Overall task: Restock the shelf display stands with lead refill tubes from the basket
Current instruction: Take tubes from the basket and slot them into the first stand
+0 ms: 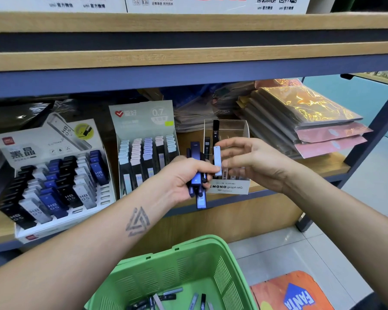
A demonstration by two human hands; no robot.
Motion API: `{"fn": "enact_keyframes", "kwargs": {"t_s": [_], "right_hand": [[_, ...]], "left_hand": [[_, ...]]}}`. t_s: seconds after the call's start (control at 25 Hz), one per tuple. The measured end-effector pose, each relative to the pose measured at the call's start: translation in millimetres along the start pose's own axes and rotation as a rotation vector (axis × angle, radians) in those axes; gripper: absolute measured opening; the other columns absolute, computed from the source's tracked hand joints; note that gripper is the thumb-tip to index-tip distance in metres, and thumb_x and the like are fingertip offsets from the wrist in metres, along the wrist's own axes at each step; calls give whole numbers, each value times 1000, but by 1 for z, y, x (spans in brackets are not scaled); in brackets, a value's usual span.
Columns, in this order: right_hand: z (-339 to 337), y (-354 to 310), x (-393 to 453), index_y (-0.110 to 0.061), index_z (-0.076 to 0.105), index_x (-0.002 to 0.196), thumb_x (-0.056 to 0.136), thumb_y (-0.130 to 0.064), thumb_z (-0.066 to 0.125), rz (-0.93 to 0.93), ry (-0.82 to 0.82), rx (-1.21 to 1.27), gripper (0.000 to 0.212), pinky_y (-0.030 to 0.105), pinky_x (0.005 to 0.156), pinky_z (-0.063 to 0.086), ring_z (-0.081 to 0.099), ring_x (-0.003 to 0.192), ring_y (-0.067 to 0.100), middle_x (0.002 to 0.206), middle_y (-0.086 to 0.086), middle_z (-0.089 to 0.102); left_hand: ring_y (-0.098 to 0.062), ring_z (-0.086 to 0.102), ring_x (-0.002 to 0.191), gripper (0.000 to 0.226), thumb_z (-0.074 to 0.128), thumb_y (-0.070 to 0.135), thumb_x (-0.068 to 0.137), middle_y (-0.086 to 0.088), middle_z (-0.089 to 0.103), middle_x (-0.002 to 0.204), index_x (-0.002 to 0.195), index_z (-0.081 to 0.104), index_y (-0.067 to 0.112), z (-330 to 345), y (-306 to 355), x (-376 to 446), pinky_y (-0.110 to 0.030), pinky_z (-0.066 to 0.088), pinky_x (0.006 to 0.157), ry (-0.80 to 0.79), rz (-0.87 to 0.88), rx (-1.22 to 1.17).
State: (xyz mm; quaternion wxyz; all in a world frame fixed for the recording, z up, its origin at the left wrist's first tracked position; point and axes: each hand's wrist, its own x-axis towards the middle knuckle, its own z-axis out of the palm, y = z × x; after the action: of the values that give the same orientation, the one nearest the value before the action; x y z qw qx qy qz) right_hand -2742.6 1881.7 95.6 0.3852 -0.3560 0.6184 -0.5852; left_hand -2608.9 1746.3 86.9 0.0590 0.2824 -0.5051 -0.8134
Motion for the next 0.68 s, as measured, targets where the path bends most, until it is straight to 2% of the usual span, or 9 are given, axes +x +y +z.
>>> {"fn": "enact_keyframes", "kwargs": {"t_s": [0.08,0.16,0.28,0.36,0.52,0.68], "right_hand": [[3,0,0,-10,67,120,89,-3,71,0,77,-37,32,29,70,53,69,82,17,95,11,74],[4,0,2,-9,71,112,91,-9,72,-5,138,-103,21,29,69,53,67,73,16,84,9,73],[0,-4,3,-2,72,97,88,-1,73,-32,206,-109,9,28,67,56,65,67,19,77,13,70],[-9,-11,2,1,71,94,86,4,73,-63,272,-132,9,27,65,58,67,67,20,77,15,70],[-30,-17,-6,-3,73,91,85,4,75,-107,349,-414,9,33,68,59,71,67,22,73,14,72],[-28,-23,-13,0,73,96,84,-4,79,-108,259,-504,14,26,62,60,71,66,24,78,20,74]], "left_hand": [[-14,51,49,20,68,-16,79,-13,60,66,81,61,2,-1,0,-2,-22,39,45,-10,13,22],[-15,52,50,23,68,-17,78,-12,59,64,79,59,4,0,1,-3,-23,39,46,-18,30,52],[-15,52,51,22,67,-17,78,-12,58,64,80,59,3,1,0,-2,-23,39,46,-15,21,52],[-15,51,50,20,66,-18,78,-13,56,65,76,59,1,-1,-1,1,-22,39,44,1,4,36],[-15,50,50,21,64,-18,78,-12,53,68,70,59,0,-5,0,5,-21,38,44,4,-13,20],[-15,51,50,21,65,-20,77,-13,55,67,76,58,0,1,-2,2,-22,39,44,14,16,50]]}}
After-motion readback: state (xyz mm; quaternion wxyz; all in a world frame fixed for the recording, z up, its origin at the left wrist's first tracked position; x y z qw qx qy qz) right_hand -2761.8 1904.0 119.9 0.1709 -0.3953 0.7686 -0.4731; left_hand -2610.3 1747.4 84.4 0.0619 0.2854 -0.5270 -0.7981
